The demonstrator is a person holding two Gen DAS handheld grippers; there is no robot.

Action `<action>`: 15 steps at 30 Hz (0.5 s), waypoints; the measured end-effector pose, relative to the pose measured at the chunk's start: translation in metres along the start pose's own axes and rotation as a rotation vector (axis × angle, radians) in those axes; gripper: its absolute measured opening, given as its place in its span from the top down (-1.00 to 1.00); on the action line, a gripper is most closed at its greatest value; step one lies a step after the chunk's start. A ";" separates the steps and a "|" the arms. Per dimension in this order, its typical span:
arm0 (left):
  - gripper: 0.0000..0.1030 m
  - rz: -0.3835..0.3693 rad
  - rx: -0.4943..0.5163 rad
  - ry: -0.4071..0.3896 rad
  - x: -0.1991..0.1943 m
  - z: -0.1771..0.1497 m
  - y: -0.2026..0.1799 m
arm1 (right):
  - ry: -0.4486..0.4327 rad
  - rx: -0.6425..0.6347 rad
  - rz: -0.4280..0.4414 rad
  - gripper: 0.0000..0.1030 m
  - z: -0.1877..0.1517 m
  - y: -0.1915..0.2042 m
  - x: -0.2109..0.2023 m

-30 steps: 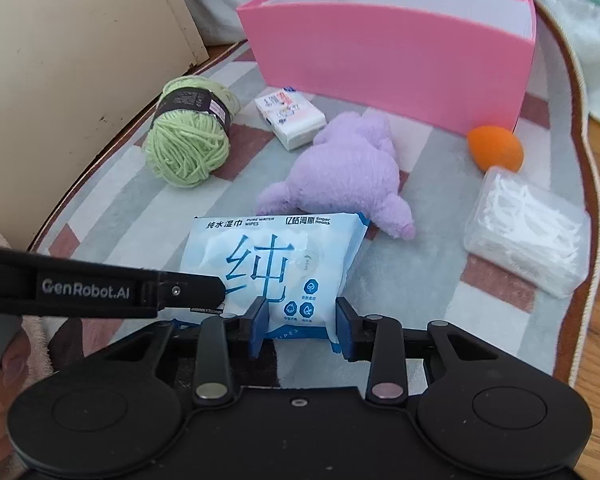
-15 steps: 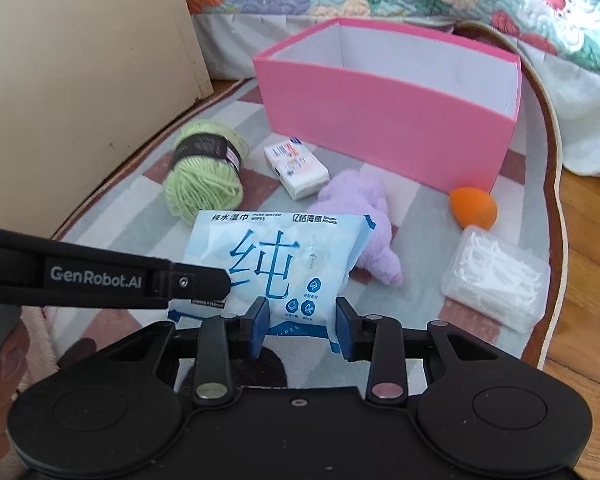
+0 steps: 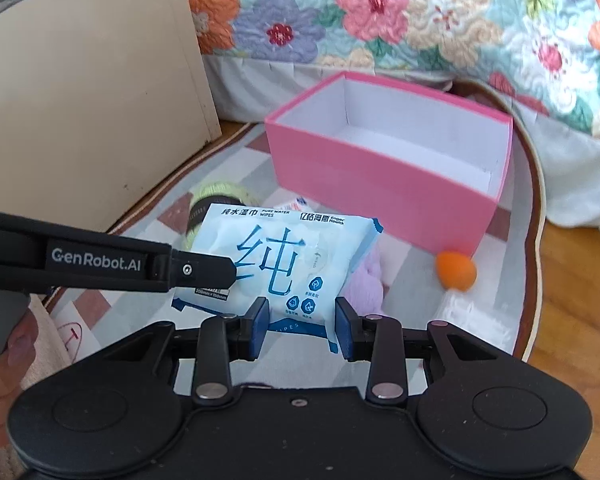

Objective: Organize objects
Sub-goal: 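Lift the wet-wipes pack with the left tool toward the pink box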

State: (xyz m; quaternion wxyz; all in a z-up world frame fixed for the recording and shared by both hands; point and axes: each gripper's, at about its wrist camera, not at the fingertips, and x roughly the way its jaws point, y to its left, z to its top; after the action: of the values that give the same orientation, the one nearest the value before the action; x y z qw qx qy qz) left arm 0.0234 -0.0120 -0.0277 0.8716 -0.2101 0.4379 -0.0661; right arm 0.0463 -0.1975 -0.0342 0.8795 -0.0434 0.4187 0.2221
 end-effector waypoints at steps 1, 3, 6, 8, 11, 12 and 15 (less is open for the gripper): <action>0.50 -0.003 0.004 -0.004 -0.002 0.004 0.000 | -0.002 -0.004 0.001 0.21 0.005 0.001 -0.002; 0.50 -0.011 0.012 -0.011 -0.005 0.013 -0.002 | -0.007 -0.005 0.002 0.21 0.012 0.000 -0.005; 0.50 -0.024 0.030 -0.019 -0.008 0.027 -0.007 | -0.019 -0.005 -0.002 0.21 0.025 -0.003 -0.010; 0.50 -0.026 0.058 -0.024 -0.009 0.036 -0.011 | -0.023 -0.016 -0.005 0.21 0.036 -0.004 -0.013; 0.50 -0.049 0.053 -0.023 -0.007 0.053 -0.013 | -0.025 -0.029 -0.010 0.21 0.051 -0.006 -0.016; 0.50 -0.066 0.043 -0.020 -0.006 0.059 -0.013 | -0.026 -0.033 -0.014 0.21 0.056 -0.007 -0.018; 0.50 -0.116 0.019 -0.005 -0.004 0.076 -0.015 | -0.021 -0.052 -0.036 0.22 0.069 -0.012 -0.023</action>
State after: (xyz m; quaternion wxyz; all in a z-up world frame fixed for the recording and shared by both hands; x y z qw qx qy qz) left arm 0.0821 -0.0012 0.0215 0.8694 -0.2271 0.4220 -0.1200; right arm 0.0885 -0.1979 0.0263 0.8863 -0.0714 0.4025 0.2177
